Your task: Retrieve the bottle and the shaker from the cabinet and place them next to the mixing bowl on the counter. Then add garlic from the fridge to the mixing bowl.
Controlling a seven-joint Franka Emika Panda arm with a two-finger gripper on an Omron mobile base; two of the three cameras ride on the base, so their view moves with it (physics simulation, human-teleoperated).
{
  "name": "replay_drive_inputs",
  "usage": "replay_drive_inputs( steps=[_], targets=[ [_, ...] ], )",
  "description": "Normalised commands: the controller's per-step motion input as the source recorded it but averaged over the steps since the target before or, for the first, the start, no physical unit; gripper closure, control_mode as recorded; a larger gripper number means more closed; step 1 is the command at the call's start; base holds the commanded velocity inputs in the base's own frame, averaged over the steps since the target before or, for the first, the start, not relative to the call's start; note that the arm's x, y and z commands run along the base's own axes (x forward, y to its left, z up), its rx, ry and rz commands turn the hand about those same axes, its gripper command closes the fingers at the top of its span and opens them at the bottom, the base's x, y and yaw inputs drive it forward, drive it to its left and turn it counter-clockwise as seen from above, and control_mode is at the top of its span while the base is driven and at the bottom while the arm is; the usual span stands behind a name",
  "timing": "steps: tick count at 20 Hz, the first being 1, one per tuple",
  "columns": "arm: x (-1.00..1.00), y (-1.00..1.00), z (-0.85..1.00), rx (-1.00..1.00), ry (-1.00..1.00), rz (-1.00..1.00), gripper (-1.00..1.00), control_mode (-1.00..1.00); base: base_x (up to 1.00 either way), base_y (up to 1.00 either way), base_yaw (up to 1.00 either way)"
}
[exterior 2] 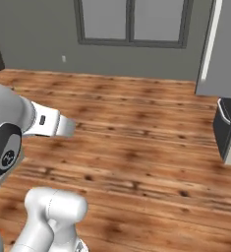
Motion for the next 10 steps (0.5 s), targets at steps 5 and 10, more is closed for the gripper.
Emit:
replay_drive_inputs(
  steps=[5, 10],
  targets=[
    [0.00, 0.00, 0.00, 0.00, 0.00, 0.00, -1.00, 1.00, 1.00, 0.65, -0.33],
    [0.00, 0.00, 0.00, 0.00, 0.00, 0.00, -1.00, 1.00, 1.00, 0.64, -0.31]
  ],
)
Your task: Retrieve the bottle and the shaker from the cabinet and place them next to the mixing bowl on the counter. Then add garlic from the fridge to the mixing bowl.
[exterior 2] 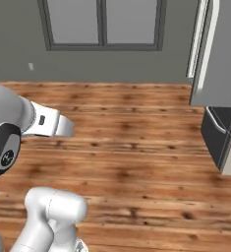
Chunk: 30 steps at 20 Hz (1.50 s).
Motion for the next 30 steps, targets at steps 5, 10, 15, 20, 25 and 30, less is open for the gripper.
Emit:
replay_drive_inputs(
  steps=[5, 10, 15, 20, 25, 30],
  targets=[
    [0.00, 0.00, 0.00, 0.00, 0.00, 0.00, -1.00, 1.00, 1.00, 0.63, -0.31],
    [0.00, 0.00, 0.00, 0.00, 0.00, 0.00, -1.00, 1.00, 1.00, 0.62, -0.32],
    [0.00, 0.00, 0.00, 0.00, 0.00, 0.00, -1.00, 1.00, 1.00, 0.63, -0.33],
    [0.00, 0.00, 0.00, 0.00, 0.00, 0.00, -1.00, 1.00, 1.00, 0.64, -0.35],
    [0.00, 0.00, 0.00, 0.00, 0.00, 0.00, -1.00, 1.00, 1.00, 0.65, -0.36],
    [0.00, 0.00, 0.00, 0.00, 0.00, 0.00, -1.00, 1.00, 1.00, 0.62, -0.34]
  ],
)
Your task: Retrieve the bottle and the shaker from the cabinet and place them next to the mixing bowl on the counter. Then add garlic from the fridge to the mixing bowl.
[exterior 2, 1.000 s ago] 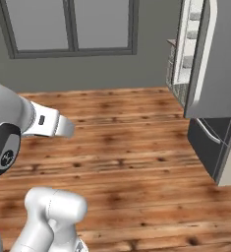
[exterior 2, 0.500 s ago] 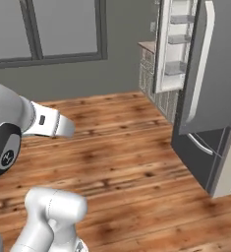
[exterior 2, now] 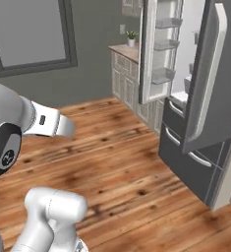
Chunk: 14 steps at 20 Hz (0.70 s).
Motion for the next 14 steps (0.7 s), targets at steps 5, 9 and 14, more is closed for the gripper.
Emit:
replay_drive_inputs(
  steps=[5, 9, 14],
  targets=[
    [0.00, 0.00, 0.00, 0.00, 0.00, 0.00, -1.00, 1.00, 1.00, 0.53, -0.35],
    [0.00, 0.00, 0.00, 0.00, 0.00, 0.00, -1.00, 1.00, 1.00, 0.36, -0.47],
    [0.00, 0.00, 0.00, 0.00, 0.00, 0.00, -1.00, 1.00, 0.99, 0.29, -0.61]
  ],
)
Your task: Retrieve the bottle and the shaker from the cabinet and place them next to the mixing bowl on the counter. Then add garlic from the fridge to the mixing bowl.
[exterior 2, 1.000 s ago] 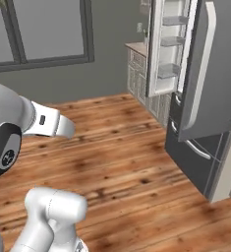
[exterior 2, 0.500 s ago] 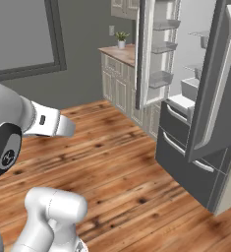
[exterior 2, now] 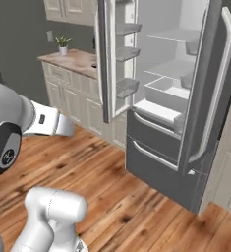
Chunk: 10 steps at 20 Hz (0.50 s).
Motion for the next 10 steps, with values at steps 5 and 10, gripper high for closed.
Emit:
replay_drive_inputs(
  steps=[5, 10],
  targets=[
    [0.00, 0.00, 0.00, 0.00, 0.00, 0.00, -1.00, 1.00, 0.89, 0.06, -0.65],
    [0.00, 0.00, 0.00, 0.00, 0.00, 0.00, -1.00, 1.00, 0.96, 0.35, -0.62]
  ],
)
